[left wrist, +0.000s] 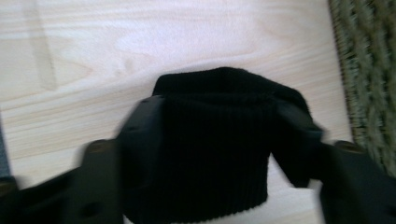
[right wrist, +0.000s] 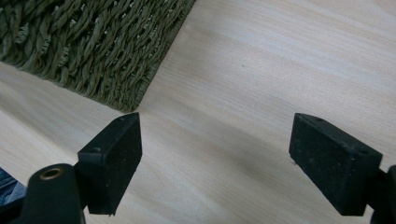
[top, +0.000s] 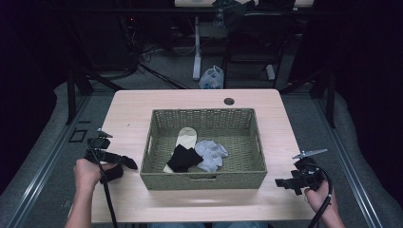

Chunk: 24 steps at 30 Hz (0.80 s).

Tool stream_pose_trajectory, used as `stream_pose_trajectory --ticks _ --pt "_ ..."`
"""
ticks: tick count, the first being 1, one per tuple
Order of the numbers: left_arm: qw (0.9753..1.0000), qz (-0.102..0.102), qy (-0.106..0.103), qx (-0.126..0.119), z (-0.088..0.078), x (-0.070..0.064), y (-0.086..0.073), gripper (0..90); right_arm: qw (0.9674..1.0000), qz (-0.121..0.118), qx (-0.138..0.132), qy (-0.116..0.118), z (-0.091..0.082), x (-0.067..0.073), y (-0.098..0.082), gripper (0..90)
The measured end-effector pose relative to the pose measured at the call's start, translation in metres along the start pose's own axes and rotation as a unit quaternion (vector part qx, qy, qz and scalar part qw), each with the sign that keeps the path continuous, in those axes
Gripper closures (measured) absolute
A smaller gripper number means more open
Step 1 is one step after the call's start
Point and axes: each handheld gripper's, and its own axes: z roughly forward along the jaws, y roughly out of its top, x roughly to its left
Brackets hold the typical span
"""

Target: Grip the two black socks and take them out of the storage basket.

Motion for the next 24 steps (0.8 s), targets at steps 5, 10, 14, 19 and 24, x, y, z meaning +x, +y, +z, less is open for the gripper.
stream_pose_trajectory --ticks 5,10,14,19,24 --pt "0.9987 0.013 0.009 -0.048 -0.045 -0.011 0.007 14.0 1.0 0.001 -0.001 -0.001 0.0 0.0 0.0 17.0" --pt "0.9954 0.05 0.016 -0.08 -0.083 -0.036 0.021 5.0 1.0 0.003 -0.003 -0.001 0.001 0.0 0.0 17.0" --pt "0.9913 0.088 0.009 -0.098 -0.101 -0.064 0.037 3.0 1.0 0.003 -0.001 0.001 0.001 0.0 0.0 17.0" --pt "0.9863 0.135 0.002 -0.095 -0.103 -0.1 0.054 0.6 1.0 0.002 0.0 0.001 0.0 -0.001 0.0 17.0" --pt "0.9831 0.162 -0.008 -0.085 -0.093 -0.124 0.067 0.4 1.0 0.002 -0.003 0.005 0.0 -0.001 -0.001 17.0"
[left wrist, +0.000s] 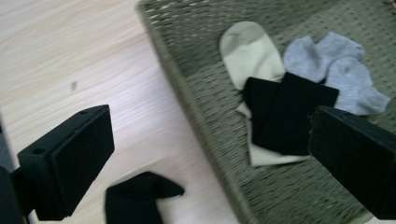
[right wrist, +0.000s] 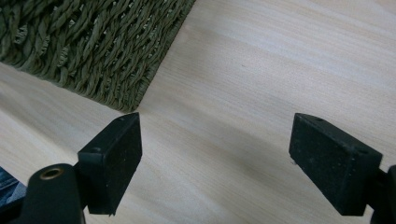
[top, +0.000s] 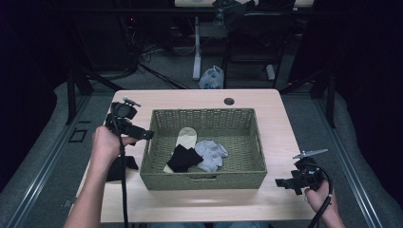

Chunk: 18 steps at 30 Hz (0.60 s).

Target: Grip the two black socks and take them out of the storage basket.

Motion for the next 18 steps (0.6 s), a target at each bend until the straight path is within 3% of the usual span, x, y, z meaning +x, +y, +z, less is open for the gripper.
stream_pose_trajectory --ticks 7,11,18 --pt "0.9988 0.038 -0.022 0.024 0.028 -0.027 0.017 0.3 1.0 0.002 0.0 -0.003 0.0 0.0 0.0 17.0" --pt "0.9965 0.06 -0.034 0.046 0.051 -0.044 0.021 0.5 1.0 0.002 0.001 -0.004 -0.001 0.0 0.0 17.0" --pt "0.9925 0.074 -0.052 0.082 0.083 -0.056 0.021 1.4 1.0 0.0 0.0 -0.004 -0.001 -0.001 0.0 17.0"
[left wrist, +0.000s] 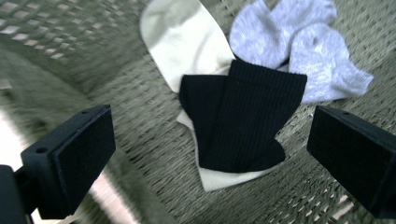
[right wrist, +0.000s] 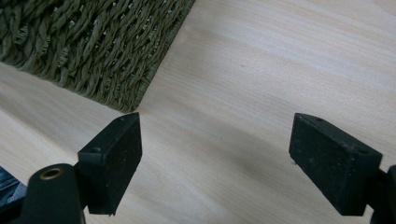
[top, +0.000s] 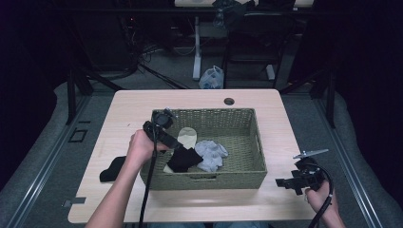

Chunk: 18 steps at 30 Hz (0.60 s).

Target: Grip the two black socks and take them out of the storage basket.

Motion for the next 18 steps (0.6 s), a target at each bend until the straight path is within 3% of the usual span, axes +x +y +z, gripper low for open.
stream_pose_trajectory --ticks 7,13,18 --pt "0.9994 0.007 -0.015 0.03 0.026 -0.005 0.004 2.9 1.0 0.001 -0.002 -0.001 0.0 0.0 0.0 17.0" --pt "0.9973 0.019 -0.024 0.067 0.049 -0.011 0.006 4.4 1.0 0.0 -0.002 0.001 0.0 0.0 0.0 17.0" --pt "0.9929 0.035 -0.029 0.11 0.066 -0.017 0.007 4.3 1.0 0.001 -0.002 0.003 0.0 -0.001 0.0 17.0"
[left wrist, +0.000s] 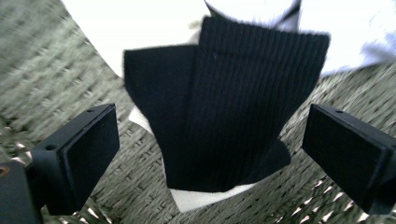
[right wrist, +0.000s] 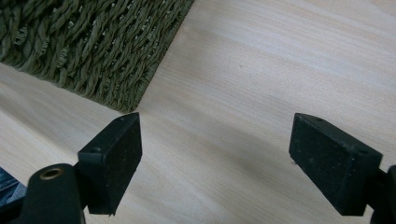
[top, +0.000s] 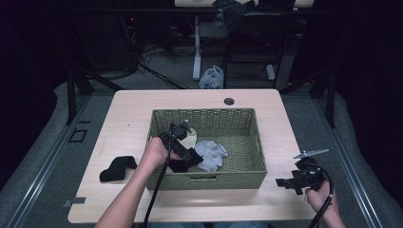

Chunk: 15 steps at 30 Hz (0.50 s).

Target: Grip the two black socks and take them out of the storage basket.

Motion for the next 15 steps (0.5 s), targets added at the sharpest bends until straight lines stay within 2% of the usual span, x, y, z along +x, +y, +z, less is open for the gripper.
stream_pose_trajectory --ticks 3,7,8,11,12,13,14,15 --pt "0.9999 0.001 0.003 0.017 0.009 0.0 0.002 8.4 1.0 0.0 0.0 -0.001 0.0 0.0 0.0 17.0" --pt "0.9997 -0.006 -0.012 0.02 0.016 0.004 0.002 16.1 1.0 0.0 0.0 -0.001 0.0 0.0 0.0 17.0" --pt "0.9996 -0.006 -0.01 0.025 0.017 0.004 0.002 16.6 1.0 0.001 -0.002 -0.002 0.0 0.0 0.0 17.0" --pt "0.9994 -0.007 -0.017 0.028 0.019 0.005 0.003 30.3 1.0 0.001 -0.001 0.0 0.0 0.0 0.0 17.0" --pt "0.9993 -0.005 -0.019 0.031 0.019 0.005 0.003 30.3 1.0 0.0 0.0 0.001 0.0 0.0 0.0 17.0" --pt "0.9994 -0.006 -0.021 0.027 0.019 0.005 0.002 35.8 1.0 -0.001 0.001 -0.001 0.0 0.0 0.0 17.0" --pt "0.9994 -0.007 -0.027 0.023 0.018 0.006 0.001 49.0 1.0 0.0 0.0 -0.001 0.0 0.0 0.0 17.1" --pt "0.9994 -0.007 -0.027 0.023 0.018 0.006 0.001 53.2 1.0 0.0 0.0 -0.001 0.0 0.0 0.0 17.1"
